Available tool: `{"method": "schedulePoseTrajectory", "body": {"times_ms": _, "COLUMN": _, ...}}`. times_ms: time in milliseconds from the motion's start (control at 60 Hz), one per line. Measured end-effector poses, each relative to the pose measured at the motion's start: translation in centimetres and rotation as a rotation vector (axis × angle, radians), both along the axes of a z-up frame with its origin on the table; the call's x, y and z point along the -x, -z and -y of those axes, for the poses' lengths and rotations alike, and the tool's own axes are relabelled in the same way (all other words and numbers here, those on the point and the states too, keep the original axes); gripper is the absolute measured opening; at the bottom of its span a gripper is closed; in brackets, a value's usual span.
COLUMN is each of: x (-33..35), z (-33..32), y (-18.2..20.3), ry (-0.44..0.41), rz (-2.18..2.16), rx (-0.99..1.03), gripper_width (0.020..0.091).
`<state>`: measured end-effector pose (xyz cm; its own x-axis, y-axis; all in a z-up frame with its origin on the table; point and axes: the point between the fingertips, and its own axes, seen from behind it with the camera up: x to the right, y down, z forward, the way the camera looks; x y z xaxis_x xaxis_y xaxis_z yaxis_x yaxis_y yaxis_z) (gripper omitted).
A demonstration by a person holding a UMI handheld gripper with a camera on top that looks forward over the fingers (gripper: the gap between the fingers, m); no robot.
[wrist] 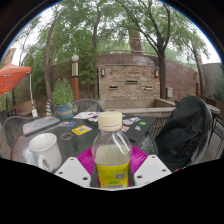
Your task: Pour water
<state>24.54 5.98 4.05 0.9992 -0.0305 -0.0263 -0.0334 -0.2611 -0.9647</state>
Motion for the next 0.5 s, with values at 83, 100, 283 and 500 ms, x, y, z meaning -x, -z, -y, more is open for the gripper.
{"method": "schedulePoseTrajectory", "body": {"times_ms": 83, "x": 0.1, "z": -0.1, "y": -0.8, "ry": -0.008, "rz": -0.03, "rx": -0.075, "gripper_width": 0.0439}}
{"method": "schedulePoseTrajectory", "body": {"times_ms": 100, "x": 0.0, "z": 0.1, "y": -0.6, "ry": -0.008, "rz": -0.032, "rx": -0.069, "gripper_width": 0.0439}}
{"method": "schedulePoseTrajectory", "body": {"times_ms": 283, "x": -0.1, "z": 0.8, "y": 0.6, "ry": 0.016, "rz": -0.027, "rx": -0.005, "gripper_width": 0.0598}}
{"method": "schedulePoseTrajectory", "body": {"times_ms": 500, "x": 2.8, "z": 7.3, "y": -0.6, "ry": 0.086, "rz": -0.125, "rx": 0.11, "gripper_width": 0.0842}}
